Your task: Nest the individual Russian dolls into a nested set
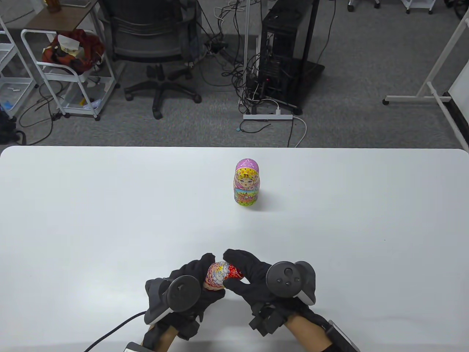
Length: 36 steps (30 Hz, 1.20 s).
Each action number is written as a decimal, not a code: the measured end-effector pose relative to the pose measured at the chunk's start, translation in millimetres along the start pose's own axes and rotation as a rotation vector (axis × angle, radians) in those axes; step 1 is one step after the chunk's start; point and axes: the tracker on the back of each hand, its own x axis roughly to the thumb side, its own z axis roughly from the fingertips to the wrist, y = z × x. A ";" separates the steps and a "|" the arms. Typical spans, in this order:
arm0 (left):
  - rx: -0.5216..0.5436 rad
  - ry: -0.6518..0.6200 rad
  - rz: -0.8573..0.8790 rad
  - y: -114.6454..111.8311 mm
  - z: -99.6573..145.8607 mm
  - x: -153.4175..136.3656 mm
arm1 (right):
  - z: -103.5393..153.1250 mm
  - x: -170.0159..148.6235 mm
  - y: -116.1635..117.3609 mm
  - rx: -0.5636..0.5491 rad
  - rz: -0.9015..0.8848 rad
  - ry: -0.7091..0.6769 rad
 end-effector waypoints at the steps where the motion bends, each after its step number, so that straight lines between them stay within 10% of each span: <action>1: -0.026 0.002 0.040 -3.4 -1.1 1.4 | 2.5 1.3 2.5 -0.040 0.007 -0.006; 11: -0.168 0.078 0.057 -24.4 -9.2 -7.3 | -3.5 1.0 -3.8 -0.077 0.121 0.051; 17: -0.104 0.142 -0.272 -20.4 -8.3 -27.4 | -1.7 -43.3 -40.4 -0.120 0.483 0.356; 25: -0.145 0.193 -0.299 -22.7 -8.5 -32.7 | 11.7 -101.2 -66.9 -0.171 0.521 0.665; 36: -0.142 0.195 -0.273 -19.3 -9.2 -32.3 | 12.4 -110.4 -61.1 -0.051 0.655 0.722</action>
